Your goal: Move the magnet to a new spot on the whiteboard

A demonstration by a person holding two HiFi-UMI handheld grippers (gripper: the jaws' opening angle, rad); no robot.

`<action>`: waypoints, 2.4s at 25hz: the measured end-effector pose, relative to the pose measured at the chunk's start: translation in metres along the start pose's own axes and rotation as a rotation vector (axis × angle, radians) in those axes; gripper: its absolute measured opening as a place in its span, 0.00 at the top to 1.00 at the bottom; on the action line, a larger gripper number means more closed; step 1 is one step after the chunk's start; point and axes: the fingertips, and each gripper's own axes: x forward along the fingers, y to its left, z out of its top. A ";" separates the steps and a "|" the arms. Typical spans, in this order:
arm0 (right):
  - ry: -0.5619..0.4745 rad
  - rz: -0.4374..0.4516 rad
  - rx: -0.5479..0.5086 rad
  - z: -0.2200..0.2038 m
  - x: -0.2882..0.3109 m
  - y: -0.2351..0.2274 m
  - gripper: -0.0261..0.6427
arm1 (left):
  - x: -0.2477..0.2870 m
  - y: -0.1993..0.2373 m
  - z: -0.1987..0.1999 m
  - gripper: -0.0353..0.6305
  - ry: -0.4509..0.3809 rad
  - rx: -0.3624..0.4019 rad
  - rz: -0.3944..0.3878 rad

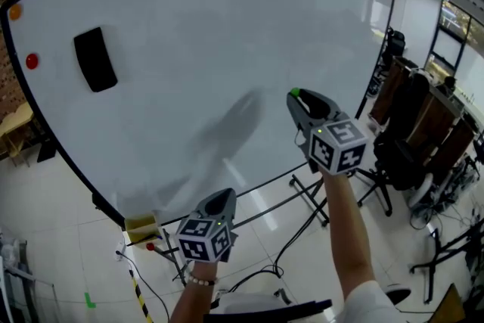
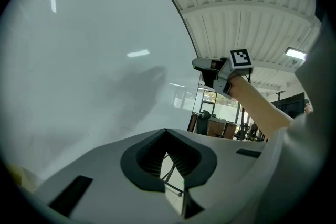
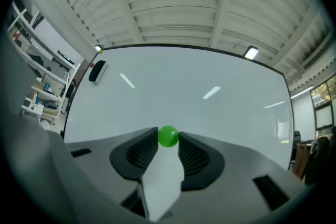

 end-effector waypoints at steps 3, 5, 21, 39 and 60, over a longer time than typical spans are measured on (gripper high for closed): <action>0.007 0.019 -0.034 0.016 0.032 0.001 0.77 | 0.001 0.009 0.004 0.95 -0.008 -0.003 0.013; 0.008 0.028 -0.061 0.024 0.048 0.005 0.77 | 0.000 0.013 0.006 0.95 -0.010 -0.005 0.019; 0.017 0.013 -0.103 0.041 0.102 0.005 0.77 | -0.003 0.034 0.009 0.95 -0.016 -0.016 0.040; -0.063 -0.031 0.018 0.031 0.034 0.002 0.76 | 0.000 0.032 0.000 0.95 0.013 -0.019 -0.018; 0.141 -0.303 0.353 -0.167 -0.130 0.062 0.96 | -0.002 -0.016 -0.025 0.95 0.123 0.039 -0.289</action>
